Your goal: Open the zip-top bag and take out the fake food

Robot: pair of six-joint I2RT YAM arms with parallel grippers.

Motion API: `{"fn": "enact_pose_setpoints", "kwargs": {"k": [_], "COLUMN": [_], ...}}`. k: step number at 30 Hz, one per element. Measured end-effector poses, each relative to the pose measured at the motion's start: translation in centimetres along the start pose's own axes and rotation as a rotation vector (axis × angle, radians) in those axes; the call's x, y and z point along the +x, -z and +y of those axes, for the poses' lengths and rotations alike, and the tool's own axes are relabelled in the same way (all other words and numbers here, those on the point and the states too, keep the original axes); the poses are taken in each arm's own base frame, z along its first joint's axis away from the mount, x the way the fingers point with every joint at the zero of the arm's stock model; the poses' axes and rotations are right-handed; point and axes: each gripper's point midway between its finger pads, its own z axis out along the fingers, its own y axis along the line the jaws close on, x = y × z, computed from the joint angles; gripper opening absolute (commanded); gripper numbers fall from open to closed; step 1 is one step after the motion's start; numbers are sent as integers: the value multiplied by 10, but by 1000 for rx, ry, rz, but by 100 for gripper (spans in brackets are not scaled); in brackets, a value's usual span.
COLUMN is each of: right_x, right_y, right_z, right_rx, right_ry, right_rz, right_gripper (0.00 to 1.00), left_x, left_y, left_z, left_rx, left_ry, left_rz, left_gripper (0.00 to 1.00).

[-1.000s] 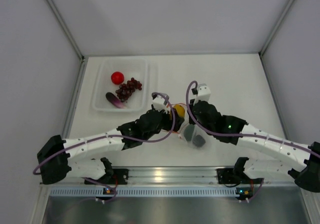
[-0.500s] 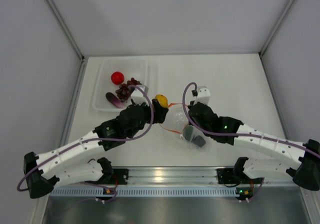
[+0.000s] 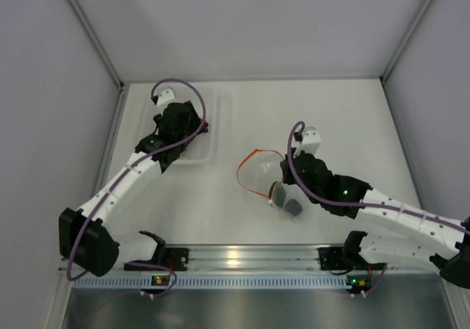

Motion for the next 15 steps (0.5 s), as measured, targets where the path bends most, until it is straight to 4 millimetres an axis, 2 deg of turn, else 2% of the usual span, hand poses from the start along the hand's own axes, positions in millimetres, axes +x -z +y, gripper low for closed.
{"fn": "enact_pose_setpoints", "kwargs": {"k": [5, 8, 9, 12, 15], "right_x": [-8, -13, -13, -13, -13], "right_y": [10, 14, 15, 15, 15], "right_z": [-1, 0, 0, 1, 1], "right_rx": [-26, -40, -43, -50, -52], "right_ry": [-25, -37, -39, -39, -37], "right_rz": [-26, -39, -41, -39, -37], "right_gripper": [0, 0, 0, 0, 0], "left_x": [28, 43, 47, 58, 65], "left_y": [-42, -55, -58, -63, -63], "left_z": [27, 38, 40, 39, 38], "left_rx": [-100, -133, -139, -132, -119], "left_ry": [-28, -33, -35, -37, -35], "left_rz": [117, 168, 183, 218, 241], "left_gripper": [23, 31, 43, 67, 80]}}
